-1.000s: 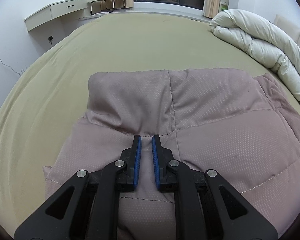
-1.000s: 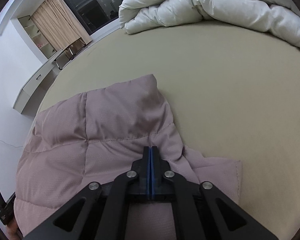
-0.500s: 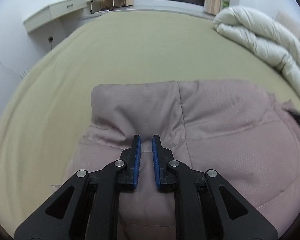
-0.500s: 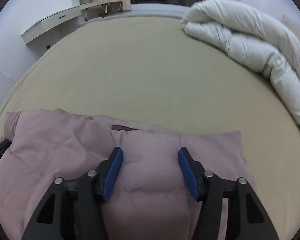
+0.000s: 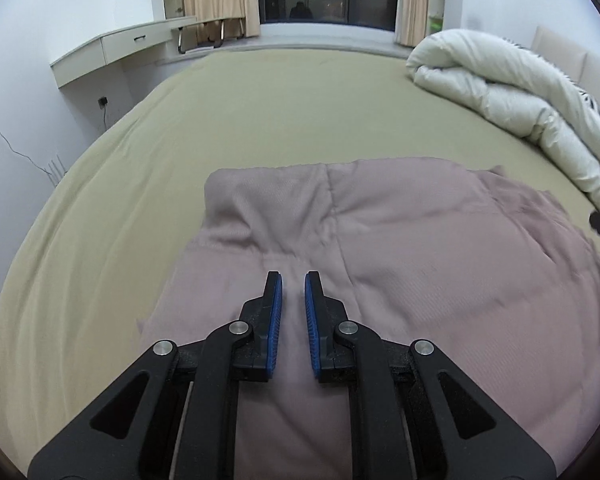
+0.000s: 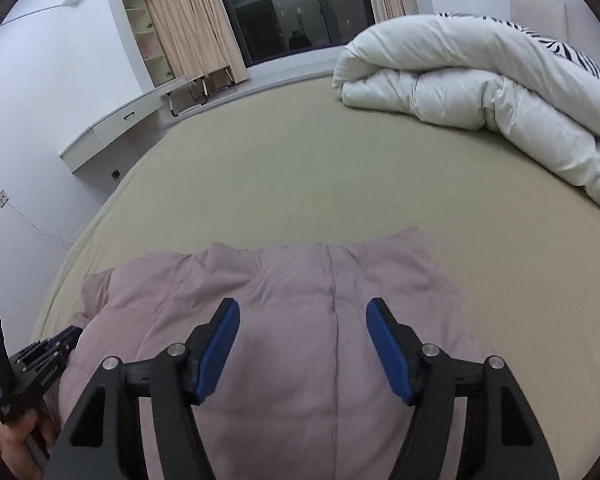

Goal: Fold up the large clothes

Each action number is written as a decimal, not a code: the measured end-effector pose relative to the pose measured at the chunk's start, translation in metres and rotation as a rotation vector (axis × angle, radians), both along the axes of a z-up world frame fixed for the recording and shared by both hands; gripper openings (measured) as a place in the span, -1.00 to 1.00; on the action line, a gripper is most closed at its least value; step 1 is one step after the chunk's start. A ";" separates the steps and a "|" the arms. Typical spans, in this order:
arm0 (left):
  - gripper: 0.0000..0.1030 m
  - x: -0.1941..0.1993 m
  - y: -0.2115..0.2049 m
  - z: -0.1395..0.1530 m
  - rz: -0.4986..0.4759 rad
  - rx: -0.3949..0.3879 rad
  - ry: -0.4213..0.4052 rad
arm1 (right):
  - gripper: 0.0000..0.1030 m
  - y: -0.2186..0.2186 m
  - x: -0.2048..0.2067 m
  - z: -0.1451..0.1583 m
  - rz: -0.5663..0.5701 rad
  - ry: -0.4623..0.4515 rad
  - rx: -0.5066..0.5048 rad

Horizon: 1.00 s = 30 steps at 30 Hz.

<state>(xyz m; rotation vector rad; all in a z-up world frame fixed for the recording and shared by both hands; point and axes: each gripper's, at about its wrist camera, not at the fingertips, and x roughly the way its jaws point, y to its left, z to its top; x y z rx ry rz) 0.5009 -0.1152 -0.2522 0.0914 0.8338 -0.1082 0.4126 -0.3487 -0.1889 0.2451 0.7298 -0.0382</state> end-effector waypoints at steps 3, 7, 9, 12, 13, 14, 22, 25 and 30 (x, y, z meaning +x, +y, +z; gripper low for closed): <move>-0.78 -0.014 0.003 -0.013 -0.009 -0.018 0.001 | 0.33 -0.006 -0.023 -0.034 0.006 0.092 -0.068; -0.79 -0.005 0.005 -0.023 0.001 -0.045 0.042 | 0.33 -0.033 -0.037 -0.061 0.012 0.005 0.020; -0.78 -0.007 0.006 -0.021 0.006 -0.010 0.047 | 0.33 -0.030 -0.032 -0.057 0.003 0.018 -0.019; -0.78 -0.034 0.008 0.000 0.005 0.004 0.033 | 0.28 -0.018 -0.042 -0.035 -0.056 0.058 -0.079; -0.78 -0.046 0.013 0.006 0.007 -0.006 0.016 | 0.27 -0.018 -0.053 -0.025 -0.072 0.044 -0.062; -0.78 -0.056 0.015 0.010 0.014 -0.020 0.003 | 0.27 -0.017 -0.068 -0.013 -0.066 0.001 -0.037; -0.78 -0.112 0.010 -0.018 -0.037 0.061 -0.028 | 0.32 0.015 -0.132 -0.066 0.046 -0.008 -0.232; -0.77 -0.118 0.014 0.000 -0.006 0.014 0.020 | 0.28 0.016 -0.128 -0.049 -0.026 0.079 -0.220; -0.77 -0.165 0.000 0.010 -0.078 -0.034 0.016 | 0.21 0.059 -0.155 -0.006 0.069 0.026 -0.060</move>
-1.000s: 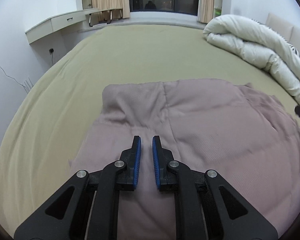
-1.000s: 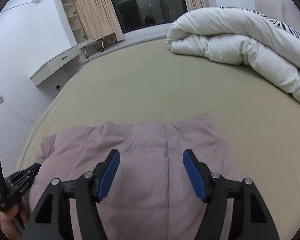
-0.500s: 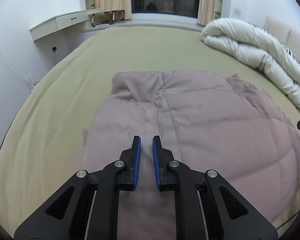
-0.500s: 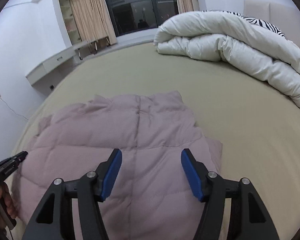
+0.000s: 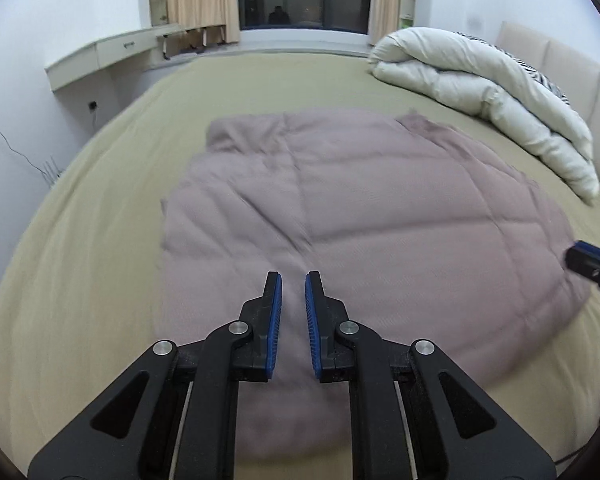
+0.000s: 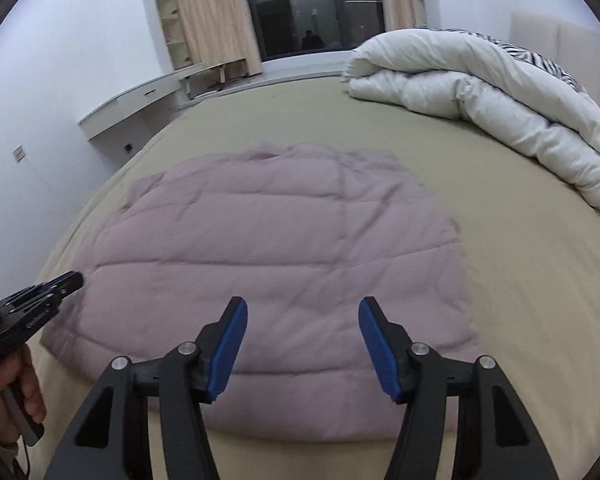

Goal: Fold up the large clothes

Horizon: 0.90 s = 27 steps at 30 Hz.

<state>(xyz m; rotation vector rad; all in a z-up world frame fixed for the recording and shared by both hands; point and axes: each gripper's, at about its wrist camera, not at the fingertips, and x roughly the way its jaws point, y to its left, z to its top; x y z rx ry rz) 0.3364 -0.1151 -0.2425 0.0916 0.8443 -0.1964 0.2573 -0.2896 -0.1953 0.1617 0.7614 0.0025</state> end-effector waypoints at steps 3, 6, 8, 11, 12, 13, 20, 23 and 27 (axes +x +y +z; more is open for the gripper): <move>-0.78 -0.005 -0.014 -0.023 -0.017 0.064 0.033 | 0.22 0.038 0.002 -0.019 0.078 0.066 -0.029; -0.78 0.007 -0.020 -0.034 -0.018 0.076 0.066 | 0.29 0.059 0.015 -0.058 0.096 0.114 -0.167; -0.78 0.013 -0.025 -0.039 -0.025 0.099 0.076 | 0.31 0.059 0.021 -0.066 0.093 0.104 -0.172; -0.78 0.014 -0.023 -0.039 -0.024 0.083 0.086 | 0.32 0.063 0.027 -0.067 0.104 0.134 -0.196; -0.77 0.010 -0.016 -0.031 -0.007 0.034 0.102 | 0.33 0.062 0.028 -0.066 0.115 0.142 -0.193; -0.77 0.008 -0.007 -0.024 0.007 -0.013 0.107 | 0.33 0.060 0.025 -0.061 0.120 0.155 -0.164; 0.29 0.015 0.095 0.008 0.198 -0.253 0.106 | 1.00 -0.044 -0.014 -0.002 0.001 -0.045 0.243; 0.35 0.041 0.127 0.006 0.248 -0.358 0.134 | 0.99 -0.105 -0.010 -0.006 -0.109 -0.010 0.355; 0.35 0.078 0.146 -0.019 0.221 -0.547 0.286 | 0.99 -0.171 -0.005 -0.020 -0.168 -0.005 0.551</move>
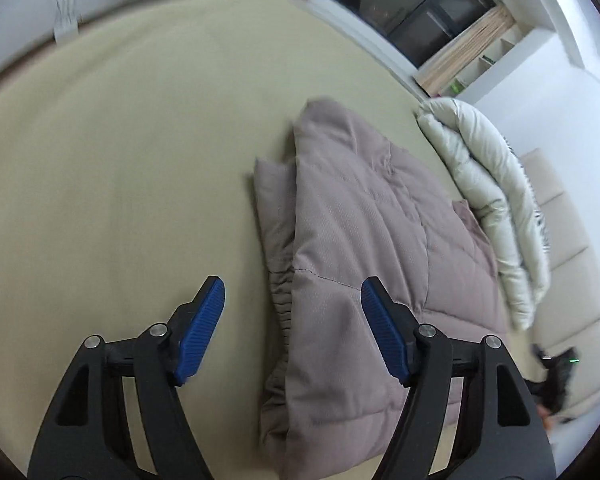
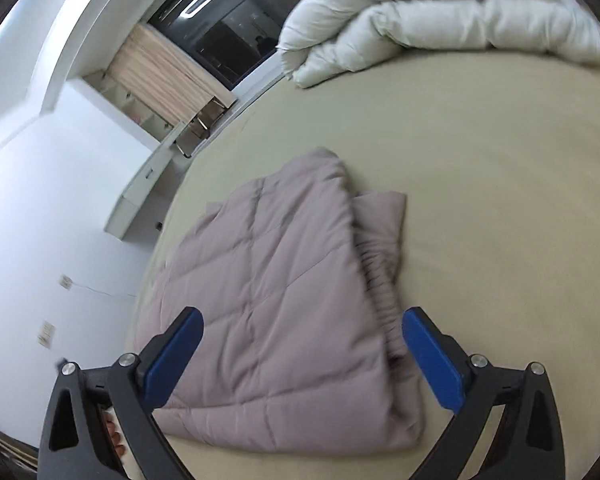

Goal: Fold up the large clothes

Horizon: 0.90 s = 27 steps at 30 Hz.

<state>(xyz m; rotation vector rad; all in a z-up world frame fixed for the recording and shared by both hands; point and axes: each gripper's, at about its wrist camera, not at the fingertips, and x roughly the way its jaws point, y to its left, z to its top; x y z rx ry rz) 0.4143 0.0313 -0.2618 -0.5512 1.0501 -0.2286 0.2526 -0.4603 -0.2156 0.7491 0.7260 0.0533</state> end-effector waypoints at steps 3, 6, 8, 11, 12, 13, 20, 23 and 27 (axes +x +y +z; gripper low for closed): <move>0.35 0.031 0.006 -0.025 -0.034 -0.116 0.096 | 0.89 -0.032 0.015 -0.023 0.001 0.064 0.085; 0.35 0.046 0.004 -0.035 -0.050 -0.152 0.109 | 0.83 -0.053 0.031 -0.044 0.007 0.121 0.168; 0.35 0.056 0.001 -0.043 -0.064 -0.170 0.124 | 0.79 -0.051 0.042 -0.051 0.049 0.135 0.165; 0.35 0.065 0.000 -0.051 -0.080 -0.205 0.146 | 0.79 -0.047 0.059 -0.060 0.086 0.136 0.200; 0.35 0.068 0.000 -0.054 -0.087 -0.227 0.154 | 0.73 -0.047 0.064 -0.062 0.093 0.131 0.223; 0.35 0.072 0.000 -0.057 -0.093 -0.248 0.161 | 0.64 -0.045 0.070 -0.064 0.100 0.128 0.241; 0.35 0.110 -0.010 -0.086 -0.136 -0.369 0.225 | 0.59 -0.027 0.105 -0.074 0.187 0.145 0.292; 0.31 0.127 -0.009 -0.096 -0.163 -0.400 0.256 | 0.59 -0.027 0.118 -0.079 0.220 0.148 0.314; 0.16 0.142 -0.011 -0.103 -0.172 -0.404 0.274 | 0.57 -0.026 0.132 -0.085 0.247 0.170 0.309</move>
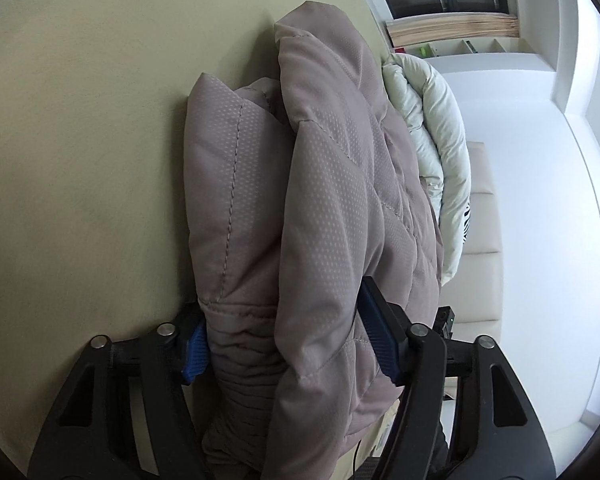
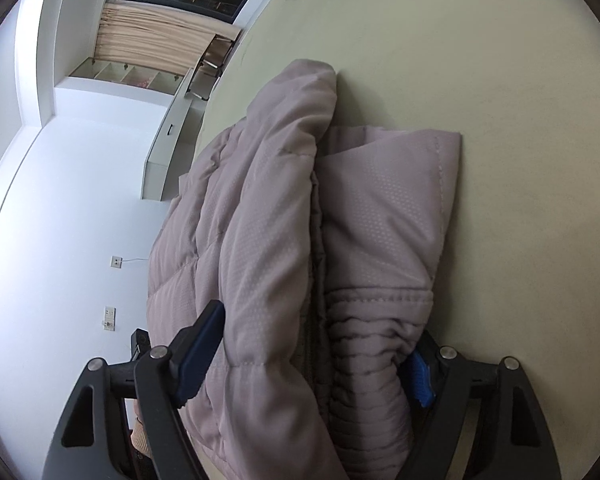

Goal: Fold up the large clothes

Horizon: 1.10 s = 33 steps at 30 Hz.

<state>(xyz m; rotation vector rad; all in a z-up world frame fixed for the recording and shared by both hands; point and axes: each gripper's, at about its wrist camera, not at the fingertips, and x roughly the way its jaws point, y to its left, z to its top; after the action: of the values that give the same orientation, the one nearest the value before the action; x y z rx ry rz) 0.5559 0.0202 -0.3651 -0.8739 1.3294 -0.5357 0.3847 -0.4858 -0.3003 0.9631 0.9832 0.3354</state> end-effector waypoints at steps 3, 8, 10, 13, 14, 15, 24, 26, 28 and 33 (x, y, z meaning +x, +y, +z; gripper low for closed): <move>-0.11 0.001 -0.004 -0.001 0.006 0.009 0.004 | 0.41 0.010 0.013 0.001 0.000 0.023 -0.029; -0.44 -0.010 -0.011 0.027 -0.012 0.082 -0.034 | -0.07 0.024 0.008 0.022 0.005 0.011 -0.094; -0.50 -0.021 -0.013 0.042 -0.022 0.106 -0.050 | -0.18 0.033 -0.001 0.040 0.008 -0.006 -0.139; -0.55 -0.052 -0.007 0.067 -0.030 0.094 -0.070 | -0.23 0.044 -0.025 0.066 0.019 -0.050 -0.180; -0.56 -0.062 -0.006 0.073 -0.029 0.090 -0.076 | -0.24 0.048 -0.035 0.073 0.023 -0.064 -0.183; -0.56 -0.074 -0.002 0.078 -0.028 0.085 -0.081 | -0.25 0.053 -0.046 0.080 0.028 -0.077 -0.186; -0.56 -0.230 0.033 0.123 -0.047 0.060 -0.099 | -0.26 0.088 -0.188 0.102 0.059 -0.131 -0.113; -0.56 -0.266 0.035 0.128 -0.073 0.064 -0.107 | -0.26 0.091 -0.224 0.097 0.049 -0.129 -0.090; -0.56 -0.300 0.038 0.123 -0.077 0.066 -0.093 | -0.26 0.091 -0.258 0.084 0.027 -0.116 -0.058; -0.40 -0.336 0.051 0.072 -0.039 -0.012 0.005 | -0.14 0.080 -0.300 0.024 -0.061 -0.022 0.010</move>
<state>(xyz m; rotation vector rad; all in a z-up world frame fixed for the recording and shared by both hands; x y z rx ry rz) 0.2195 0.0715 -0.2930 -0.8612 1.3513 -0.5722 0.0847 -0.4054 -0.2762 0.9946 0.9311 0.2996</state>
